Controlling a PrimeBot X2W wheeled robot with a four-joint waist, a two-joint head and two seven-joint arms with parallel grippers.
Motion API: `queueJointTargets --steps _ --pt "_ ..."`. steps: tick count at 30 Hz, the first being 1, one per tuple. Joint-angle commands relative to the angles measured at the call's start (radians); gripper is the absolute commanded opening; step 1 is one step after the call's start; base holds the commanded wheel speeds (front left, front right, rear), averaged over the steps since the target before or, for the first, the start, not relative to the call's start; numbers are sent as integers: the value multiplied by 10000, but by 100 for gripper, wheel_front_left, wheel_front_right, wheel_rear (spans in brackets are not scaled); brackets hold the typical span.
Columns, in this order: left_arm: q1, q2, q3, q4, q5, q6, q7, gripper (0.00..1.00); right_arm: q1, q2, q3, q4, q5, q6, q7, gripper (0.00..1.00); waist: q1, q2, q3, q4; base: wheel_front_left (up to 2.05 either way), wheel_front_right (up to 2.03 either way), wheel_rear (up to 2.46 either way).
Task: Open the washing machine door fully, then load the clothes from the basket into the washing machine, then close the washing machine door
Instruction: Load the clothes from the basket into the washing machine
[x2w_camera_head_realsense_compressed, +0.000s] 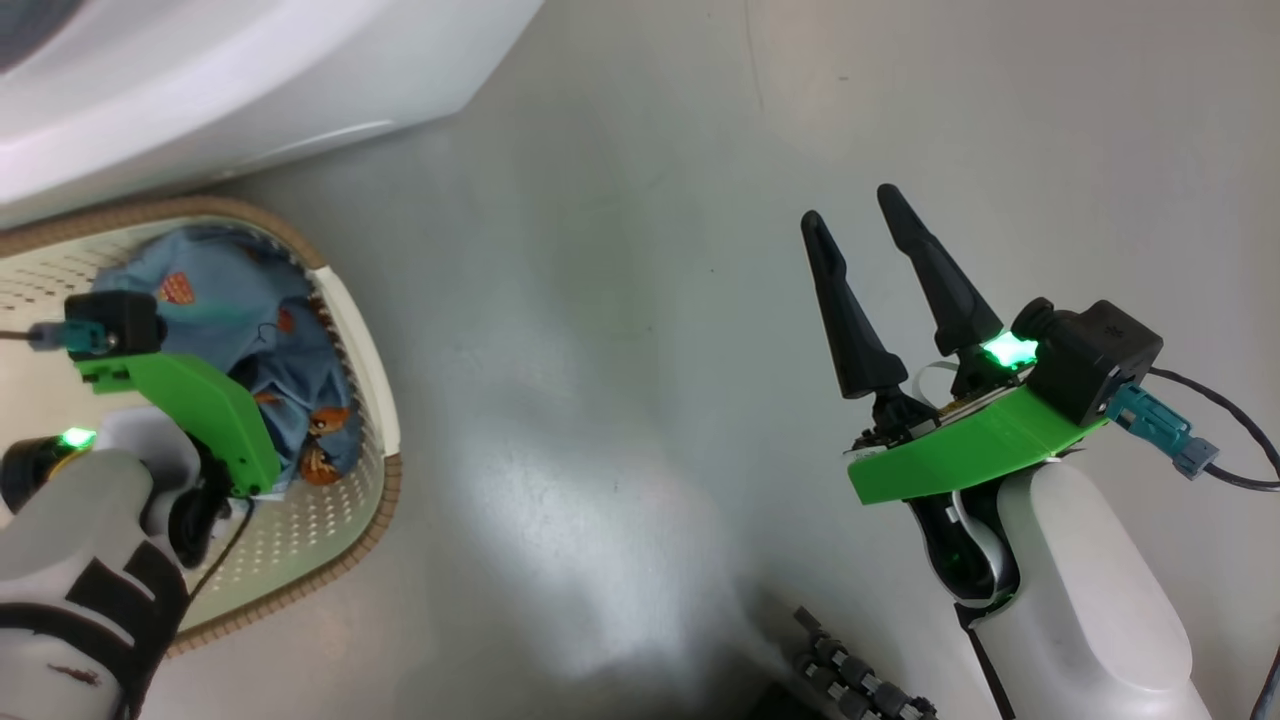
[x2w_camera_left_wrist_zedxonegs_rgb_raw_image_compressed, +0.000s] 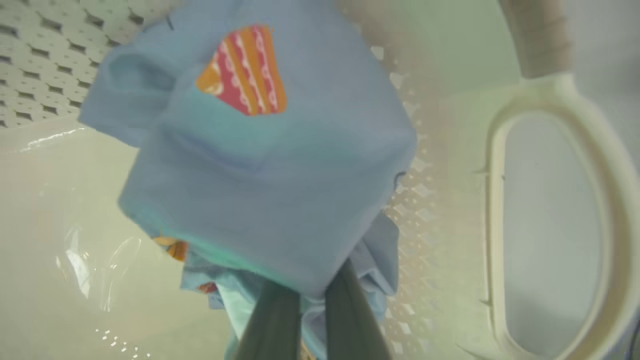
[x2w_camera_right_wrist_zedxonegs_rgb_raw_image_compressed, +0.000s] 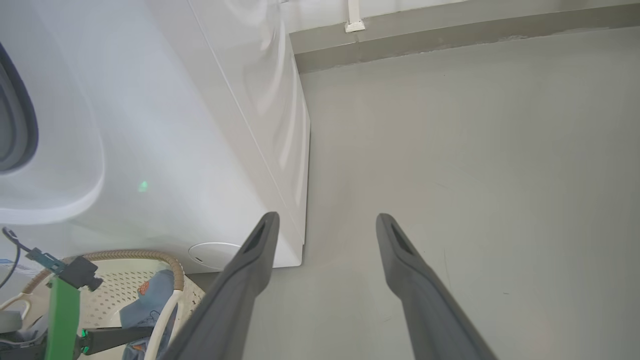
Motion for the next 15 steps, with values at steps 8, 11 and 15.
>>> queueJointTargets --steps 8,11,15 --pt "958 716 -116 -1265 -652 -27 -983 0 352 12 -96 -41 -146 16 -118 100 0 0 -724 474 0 0 0" --pt "1198 959 -308 -1667 -697 -27 -1412 0 399 12 -175 -18 -207 16 -118 100 0 0 -996 629 0 0 0" --pt "1410 1169 -429 -2033 -775 -27 -1783 0 444 12 -220 44 -277 16 -118 100 0 0 -1301 799 0 0 0"
